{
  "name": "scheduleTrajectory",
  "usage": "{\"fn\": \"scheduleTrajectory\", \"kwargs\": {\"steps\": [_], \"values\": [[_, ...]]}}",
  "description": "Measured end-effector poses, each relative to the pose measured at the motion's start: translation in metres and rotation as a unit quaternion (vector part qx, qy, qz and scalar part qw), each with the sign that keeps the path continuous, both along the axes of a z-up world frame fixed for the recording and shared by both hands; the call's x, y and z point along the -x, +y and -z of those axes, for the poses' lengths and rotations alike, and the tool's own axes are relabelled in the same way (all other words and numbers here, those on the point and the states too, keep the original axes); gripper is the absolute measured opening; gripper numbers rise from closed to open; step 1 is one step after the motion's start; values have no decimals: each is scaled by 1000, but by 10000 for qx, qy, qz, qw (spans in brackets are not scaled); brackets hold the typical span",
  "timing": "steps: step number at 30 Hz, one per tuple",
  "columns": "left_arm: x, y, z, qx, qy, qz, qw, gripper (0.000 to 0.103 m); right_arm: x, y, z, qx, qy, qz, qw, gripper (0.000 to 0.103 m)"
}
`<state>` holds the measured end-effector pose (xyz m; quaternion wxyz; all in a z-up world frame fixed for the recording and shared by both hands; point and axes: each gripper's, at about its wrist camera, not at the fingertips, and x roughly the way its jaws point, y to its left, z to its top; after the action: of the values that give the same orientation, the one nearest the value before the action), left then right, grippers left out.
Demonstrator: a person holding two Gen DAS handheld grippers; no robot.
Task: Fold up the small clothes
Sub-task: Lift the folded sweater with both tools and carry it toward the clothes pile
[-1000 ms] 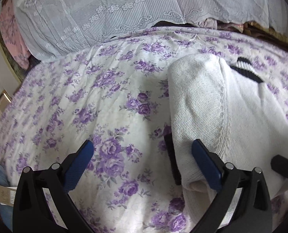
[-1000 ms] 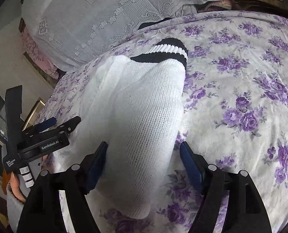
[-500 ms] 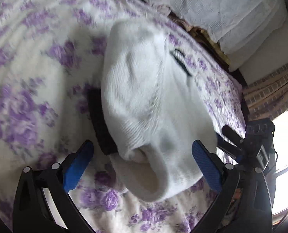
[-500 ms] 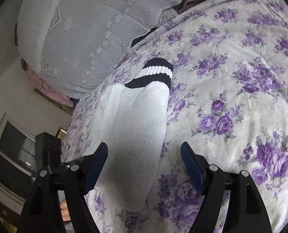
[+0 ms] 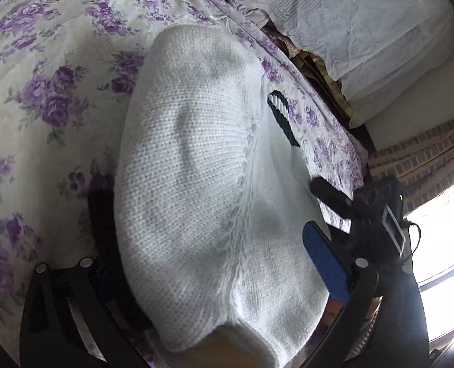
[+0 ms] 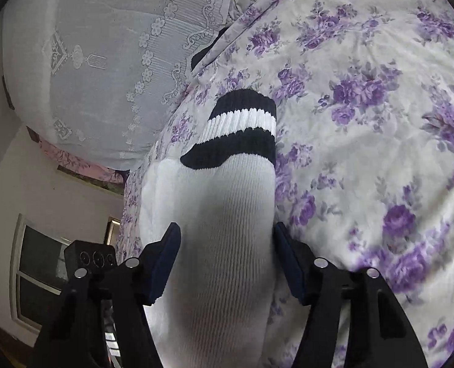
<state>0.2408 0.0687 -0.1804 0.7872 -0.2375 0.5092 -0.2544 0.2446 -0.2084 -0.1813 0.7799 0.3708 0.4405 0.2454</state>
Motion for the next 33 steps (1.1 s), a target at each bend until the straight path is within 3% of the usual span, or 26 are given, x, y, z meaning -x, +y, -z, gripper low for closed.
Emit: {"fn": "scheduleTrajectory", "kwargs": {"steps": [9, 17, 22, 25, 29, 33], "values": [[2, -15, -3, -731, -311, -83, 9968, 98, -2, 13, -1, 487, -411, -178, 9978, 58], [11, -21, -3, -641, -373, 1, 9972, 98, -3, 15, -2, 473, -419, -200, 9978, 58], [0, -6, 3, -213, -307, -150, 9992, 98, -2, 14, -1, 478, -423, -213, 9977, 58], [7, -11, -2, -489, -440, -200, 9976, 89, 2, 15, -5, 660, -617, -197, 9957, 55], [16, -9, -14, -348, -753, -182, 9964, 77, 13, 21, -19, 952, -1033, -254, 9898, 52], [21, -17, -18, -593, -865, -88, 9944, 76, 15, 20, -21, 957, -1064, -274, 9893, 51]]}}
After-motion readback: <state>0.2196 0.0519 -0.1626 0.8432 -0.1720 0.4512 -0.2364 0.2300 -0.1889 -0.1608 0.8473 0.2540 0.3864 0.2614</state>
